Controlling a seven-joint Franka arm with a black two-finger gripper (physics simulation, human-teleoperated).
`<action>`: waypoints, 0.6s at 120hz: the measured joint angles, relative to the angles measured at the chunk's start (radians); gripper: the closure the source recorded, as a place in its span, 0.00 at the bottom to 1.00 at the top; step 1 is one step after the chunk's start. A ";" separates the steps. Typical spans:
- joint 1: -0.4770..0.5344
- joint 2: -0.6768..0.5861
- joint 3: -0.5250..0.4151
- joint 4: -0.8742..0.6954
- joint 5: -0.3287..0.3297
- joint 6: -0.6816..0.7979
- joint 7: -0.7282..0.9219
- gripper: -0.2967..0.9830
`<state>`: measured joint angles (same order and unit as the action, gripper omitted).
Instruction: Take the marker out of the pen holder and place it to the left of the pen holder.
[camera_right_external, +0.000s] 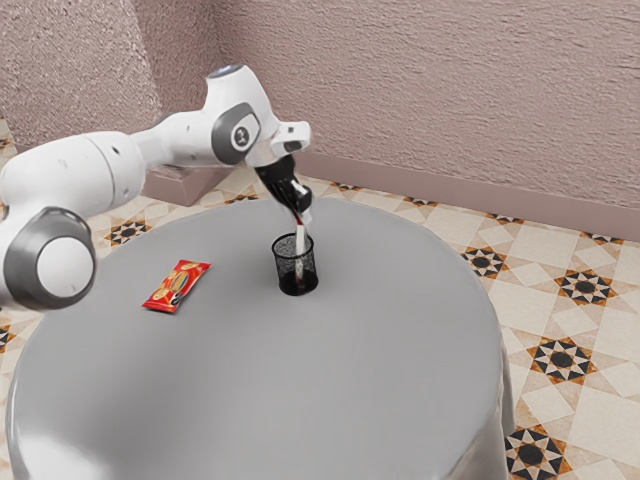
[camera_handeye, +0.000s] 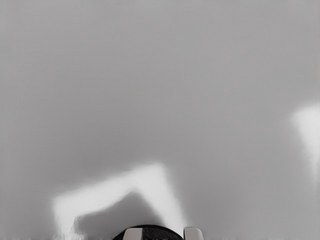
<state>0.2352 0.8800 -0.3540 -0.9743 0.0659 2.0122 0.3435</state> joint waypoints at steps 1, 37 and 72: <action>0.000 -0.004 0.000 -0.001 0.000 0.000 0.000 0.79; 0.022 -0.244 0.005 -0.173 0.061 -0.067 -0.009 0.82; 0.095 -0.207 0.019 -0.201 0.089 -0.209 -0.017 0.82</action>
<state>0.3304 0.6729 -0.3347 -1.1756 0.1547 1.8034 0.3270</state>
